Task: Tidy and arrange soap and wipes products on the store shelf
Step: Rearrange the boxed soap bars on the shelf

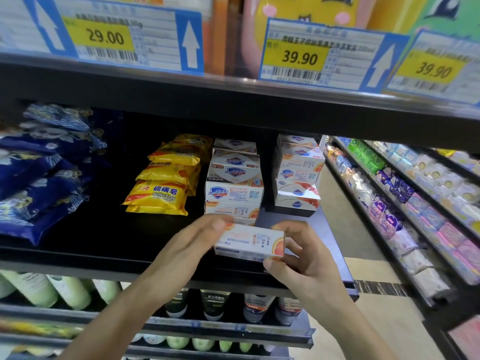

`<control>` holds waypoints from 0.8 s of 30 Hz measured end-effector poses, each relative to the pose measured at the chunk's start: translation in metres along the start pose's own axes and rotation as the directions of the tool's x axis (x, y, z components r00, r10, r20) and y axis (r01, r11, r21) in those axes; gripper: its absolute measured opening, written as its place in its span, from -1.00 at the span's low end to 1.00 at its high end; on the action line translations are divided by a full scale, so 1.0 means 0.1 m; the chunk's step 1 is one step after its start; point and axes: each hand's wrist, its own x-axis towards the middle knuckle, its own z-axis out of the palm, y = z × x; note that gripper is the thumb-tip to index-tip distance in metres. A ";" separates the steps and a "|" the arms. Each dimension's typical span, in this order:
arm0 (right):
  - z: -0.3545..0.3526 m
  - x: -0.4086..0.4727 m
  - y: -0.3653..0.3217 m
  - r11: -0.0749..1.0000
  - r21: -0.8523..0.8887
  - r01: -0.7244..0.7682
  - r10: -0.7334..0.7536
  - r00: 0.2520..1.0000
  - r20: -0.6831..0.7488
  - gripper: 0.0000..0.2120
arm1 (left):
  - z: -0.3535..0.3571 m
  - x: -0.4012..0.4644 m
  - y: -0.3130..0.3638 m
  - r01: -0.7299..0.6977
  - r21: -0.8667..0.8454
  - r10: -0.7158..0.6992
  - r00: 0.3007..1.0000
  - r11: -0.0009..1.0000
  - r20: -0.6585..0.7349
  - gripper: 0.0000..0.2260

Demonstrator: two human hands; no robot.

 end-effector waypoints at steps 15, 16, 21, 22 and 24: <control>0.00 -0.02 -0.04 0.997 0.077 0.021 -0.018 0.999 -0.048 -0.67 | 0.05 0.04 0.18 0.072 0.171 -0.058 0.995 0.983 -0.086 -0.48; 0.00 -0.02 -0.04 0.997 0.073 0.020 -0.016 0.999 -0.046 -0.68 | 0.05 0.04 0.18 0.061 0.167 -0.049 0.996 0.984 -0.080 -0.50; -0.04 -0.01 0.00 0.999 0.044 -0.024 0.025 1.000 -0.005 -0.61 | 0.02 0.00 0.19 0.015 0.102 -0.008 0.997 0.995 -0.075 -0.54; -0.06 0.00 0.01 0.997 0.059 -0.048 0.048 0.999 0.001 -0.53 | 0.00 0.00 0.19 0.011 0.092 -0.005 0.997 0.996 -0.071 -0.52; -0.10 0.00 0.04 0.994 0.080 -0.068 0.070 0.997 -0.026 -0.41 | -0.04 -0.02 0.18 0.003 0.092 0.003 0.998 0.996 -0.068 -0.47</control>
